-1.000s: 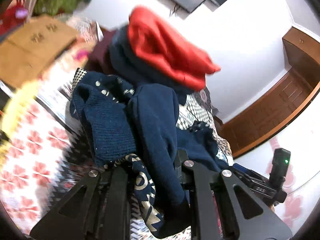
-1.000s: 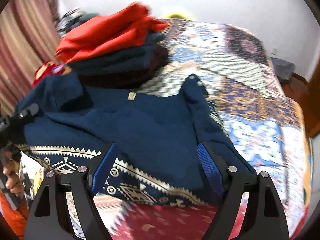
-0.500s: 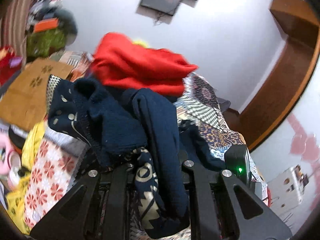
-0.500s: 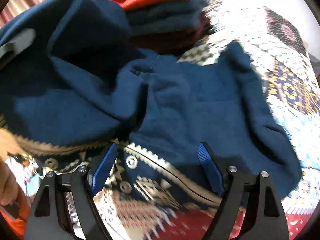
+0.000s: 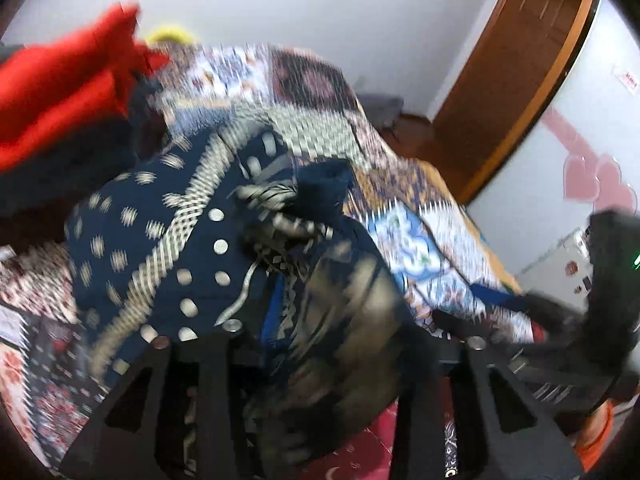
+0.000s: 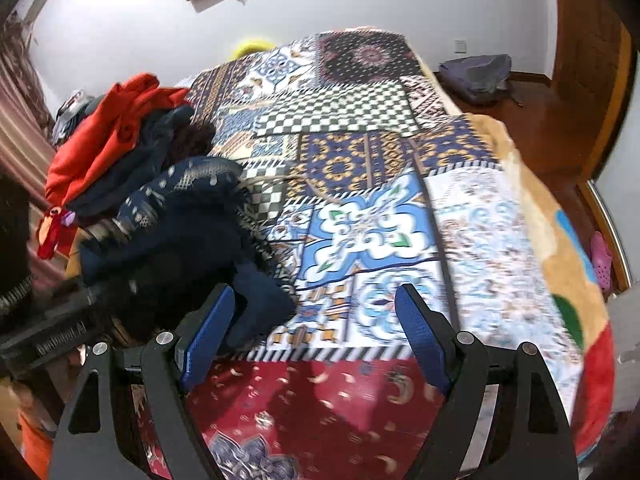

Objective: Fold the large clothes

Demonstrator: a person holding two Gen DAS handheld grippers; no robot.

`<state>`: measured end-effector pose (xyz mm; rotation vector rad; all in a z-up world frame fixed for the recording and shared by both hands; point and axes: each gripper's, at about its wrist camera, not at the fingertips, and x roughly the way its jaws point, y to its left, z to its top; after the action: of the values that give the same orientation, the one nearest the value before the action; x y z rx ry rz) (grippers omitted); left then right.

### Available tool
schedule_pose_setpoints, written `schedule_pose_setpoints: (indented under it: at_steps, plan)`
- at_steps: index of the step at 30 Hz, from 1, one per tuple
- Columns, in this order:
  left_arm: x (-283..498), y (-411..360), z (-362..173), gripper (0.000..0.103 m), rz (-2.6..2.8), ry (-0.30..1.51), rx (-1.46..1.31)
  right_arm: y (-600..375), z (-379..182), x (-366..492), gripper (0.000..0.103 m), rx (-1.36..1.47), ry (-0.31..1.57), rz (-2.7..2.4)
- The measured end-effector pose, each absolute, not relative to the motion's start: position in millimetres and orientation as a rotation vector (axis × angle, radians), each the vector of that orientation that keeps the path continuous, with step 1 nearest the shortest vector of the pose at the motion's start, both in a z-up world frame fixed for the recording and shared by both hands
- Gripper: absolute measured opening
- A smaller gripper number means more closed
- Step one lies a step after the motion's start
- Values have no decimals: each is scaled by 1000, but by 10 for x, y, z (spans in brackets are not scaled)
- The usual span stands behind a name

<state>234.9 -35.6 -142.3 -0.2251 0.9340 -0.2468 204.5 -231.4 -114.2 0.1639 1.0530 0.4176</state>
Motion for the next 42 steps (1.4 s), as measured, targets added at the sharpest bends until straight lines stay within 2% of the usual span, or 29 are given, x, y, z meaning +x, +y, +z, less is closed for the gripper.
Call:
schedule_pose_setpoints:
  at_steps: [2,4,11,13,15,21,26,29,35,42]
  plan:
    - [2283,-365,-1480,45,-291,962,-250,-2330,-1065,2042,80,161,1035,419]
    - [2204,-340,-1431,58,-326,950,-242,-2300,-953,2028,80,162,1004,443]
    - [1747,-78,-797,73,-320,799,-187,-1901,-625,1905,80,156,914,593]
    - [1637,75,-704,86,-267,750,-181,-1703,-589,1910,80,132,903,655]
    - [1621,238,-694,91,-210,727,-168,-1540,-583,1910,80,112,900,706]
    - [1661,619,-1110,91,-101,862,-173,-1259,-934,2027,80,27,994,736]
    - [1660,492,-1582,91,-124,968,-154,-1455,-1498,2188,80,-31,1145,623]
    - [1599,377,-1735,91,-138,984,-131,-1722,-1816,2247,80,58,1247,611]
    - [1510,352,-1725,91,-142,988,-152,-1726,-1672,2177,81,9,1184,609]
    - [1382,570,-1397,91,-26,901,-110,-1543,-1338,2228,81,-13,1116,662]
